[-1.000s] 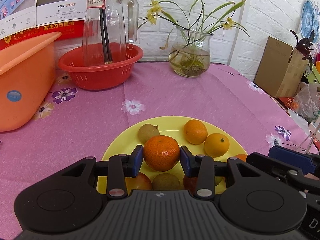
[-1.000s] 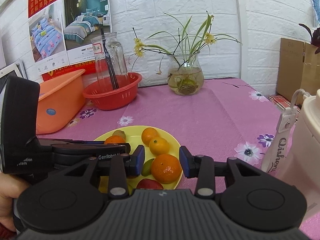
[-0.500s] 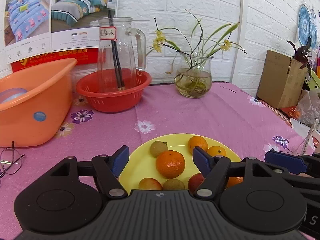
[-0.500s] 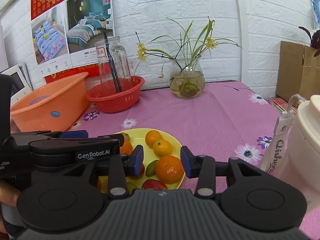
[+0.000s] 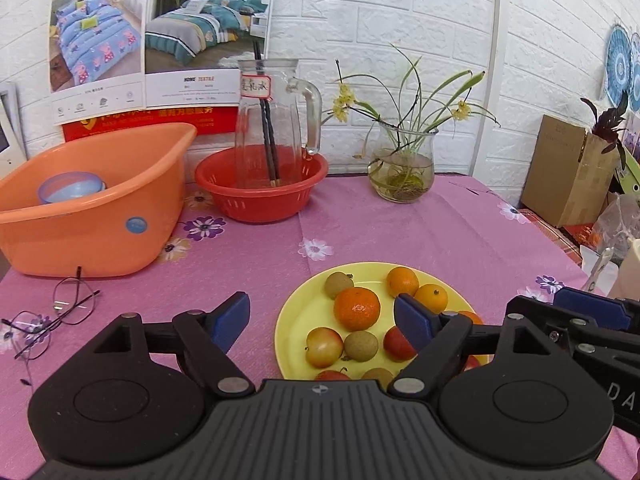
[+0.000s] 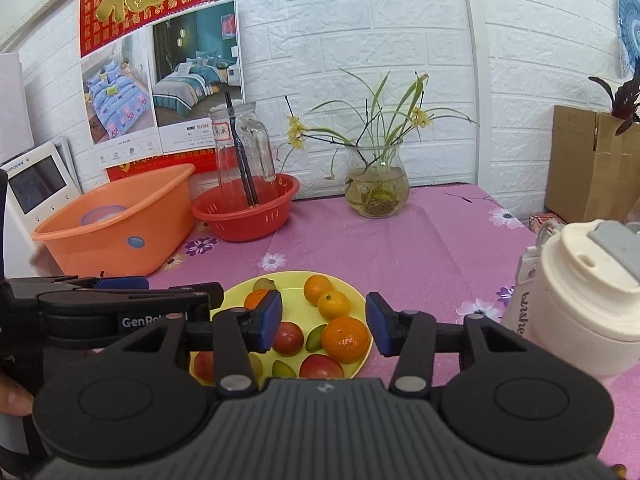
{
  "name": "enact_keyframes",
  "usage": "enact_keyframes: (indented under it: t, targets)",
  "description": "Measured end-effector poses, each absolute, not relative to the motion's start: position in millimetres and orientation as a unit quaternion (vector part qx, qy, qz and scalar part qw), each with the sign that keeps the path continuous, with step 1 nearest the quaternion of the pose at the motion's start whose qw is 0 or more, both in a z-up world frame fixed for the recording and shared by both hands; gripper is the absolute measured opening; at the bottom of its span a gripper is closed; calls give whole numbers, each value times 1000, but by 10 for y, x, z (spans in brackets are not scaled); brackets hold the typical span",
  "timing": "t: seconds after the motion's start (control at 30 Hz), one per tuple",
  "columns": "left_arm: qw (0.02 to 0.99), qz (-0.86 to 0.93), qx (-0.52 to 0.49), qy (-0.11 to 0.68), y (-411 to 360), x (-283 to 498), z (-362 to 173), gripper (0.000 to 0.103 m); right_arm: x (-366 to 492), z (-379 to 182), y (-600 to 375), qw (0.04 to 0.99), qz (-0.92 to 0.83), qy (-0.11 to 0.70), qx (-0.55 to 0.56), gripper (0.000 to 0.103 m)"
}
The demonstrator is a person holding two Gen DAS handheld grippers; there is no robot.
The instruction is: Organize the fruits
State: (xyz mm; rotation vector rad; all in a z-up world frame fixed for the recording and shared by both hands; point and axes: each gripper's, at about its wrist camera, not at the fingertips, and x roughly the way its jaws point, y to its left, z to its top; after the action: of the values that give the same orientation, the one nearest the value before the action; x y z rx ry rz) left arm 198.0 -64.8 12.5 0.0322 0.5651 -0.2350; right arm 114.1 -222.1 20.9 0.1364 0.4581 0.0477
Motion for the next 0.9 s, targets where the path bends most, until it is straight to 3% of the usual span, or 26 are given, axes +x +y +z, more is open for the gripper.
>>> enact_keyframes:
  t: [0.13, 0.9]
  targets:
    - [958, -103, 19, 269, -612, 1768, 194, 83, 987, 272, -2214, 972, 21, 224, 67, 64]
    - [965, -72, 63, 243, -399, 683, 335, 89, 363, 350, -2037, 968, 42, 241, 51, 64]
